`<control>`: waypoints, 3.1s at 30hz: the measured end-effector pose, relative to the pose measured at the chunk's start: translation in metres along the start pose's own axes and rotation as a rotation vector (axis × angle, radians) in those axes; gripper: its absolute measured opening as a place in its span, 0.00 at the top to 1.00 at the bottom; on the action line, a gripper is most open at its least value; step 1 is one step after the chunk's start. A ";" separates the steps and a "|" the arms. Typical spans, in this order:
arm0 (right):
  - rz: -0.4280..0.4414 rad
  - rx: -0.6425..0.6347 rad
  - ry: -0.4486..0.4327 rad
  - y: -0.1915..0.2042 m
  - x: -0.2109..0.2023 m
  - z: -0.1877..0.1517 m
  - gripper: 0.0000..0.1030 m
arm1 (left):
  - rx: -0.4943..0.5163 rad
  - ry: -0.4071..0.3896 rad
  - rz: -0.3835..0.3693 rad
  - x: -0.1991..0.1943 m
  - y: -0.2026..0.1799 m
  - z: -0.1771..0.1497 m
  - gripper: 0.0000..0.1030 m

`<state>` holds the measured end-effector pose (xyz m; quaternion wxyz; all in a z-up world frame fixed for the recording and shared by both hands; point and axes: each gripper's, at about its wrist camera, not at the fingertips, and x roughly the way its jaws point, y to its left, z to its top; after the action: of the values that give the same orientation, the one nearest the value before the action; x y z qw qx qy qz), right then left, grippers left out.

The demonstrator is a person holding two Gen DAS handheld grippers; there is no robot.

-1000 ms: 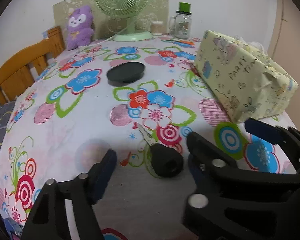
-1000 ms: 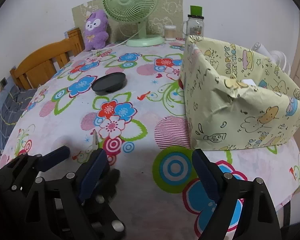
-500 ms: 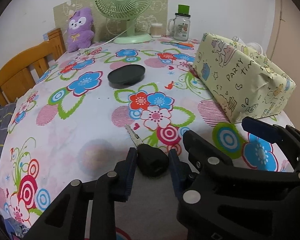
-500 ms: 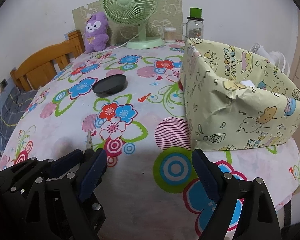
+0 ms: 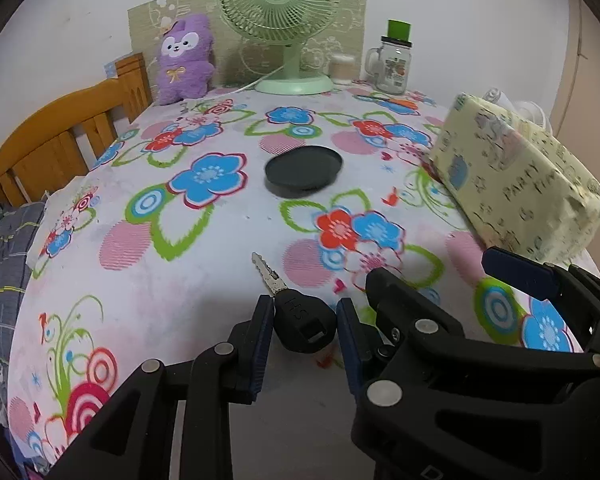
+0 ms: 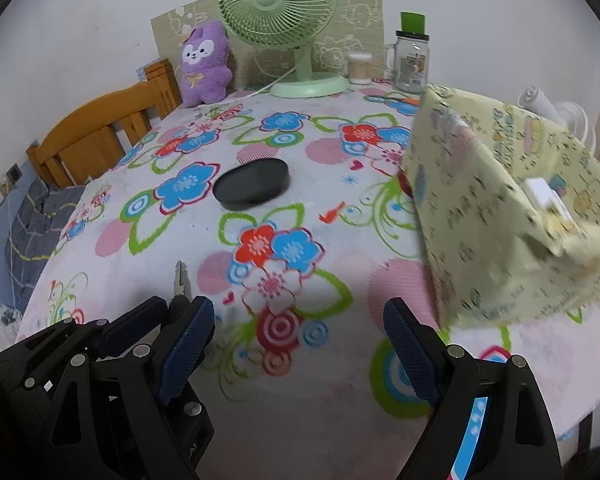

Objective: Organize rigid objects
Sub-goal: 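Lower the right tool over the black round puck and grasp it, then carry the puck with right tool while left tool carries the key toward the box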

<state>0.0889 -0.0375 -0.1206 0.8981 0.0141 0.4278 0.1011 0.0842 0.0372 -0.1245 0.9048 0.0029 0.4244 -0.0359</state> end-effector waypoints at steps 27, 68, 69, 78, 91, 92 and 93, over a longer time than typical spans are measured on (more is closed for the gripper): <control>0.031 -0.063 0.076 0.027 0.082 0.075 0.13 | -0.073 0.068 0.045 0.058 0.046 0.063 0.69; 0.000 -0.071 0.084 0.019 0.073 0.081 0.26 | -0.048 0.046 0.026 0.048 0.033 0.068 0.69; -0.001 -0.070 0.081 0.018 0.071 0.080 0.26 | -0.048 0.044 0.026 0.046 0.031 0.067 0.69; -0.007 -0.068 0.049 0.011 0.040 0.066 0.26 | -0.045 0.017 0.019 0.022 0.017 0.055 0.69; -0.006 -0.070 -0.006 0.006 -0.007 0.049 0.26 | -0.049 -0.033 0.019 -0.018 0.001 0.039 0.69; -0.007 -0.070 -0.010 0.005 -0.010 0.049 0.26 | -0.048 -0.038 0.018 -0.021 0.000 0.038 0.69; -0.007 -0.071 -0.015 0.005 -0.013 0.048 0.26 | -0.048 -0.044 0.018 -0.025 -0.001 0.037 0.69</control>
<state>0.1170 -0.0322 -0.0794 0.9015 -0.0184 0.4174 0.1128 0.0966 0.0361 -0.0818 0.9139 -0.0157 0.4052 -0.0176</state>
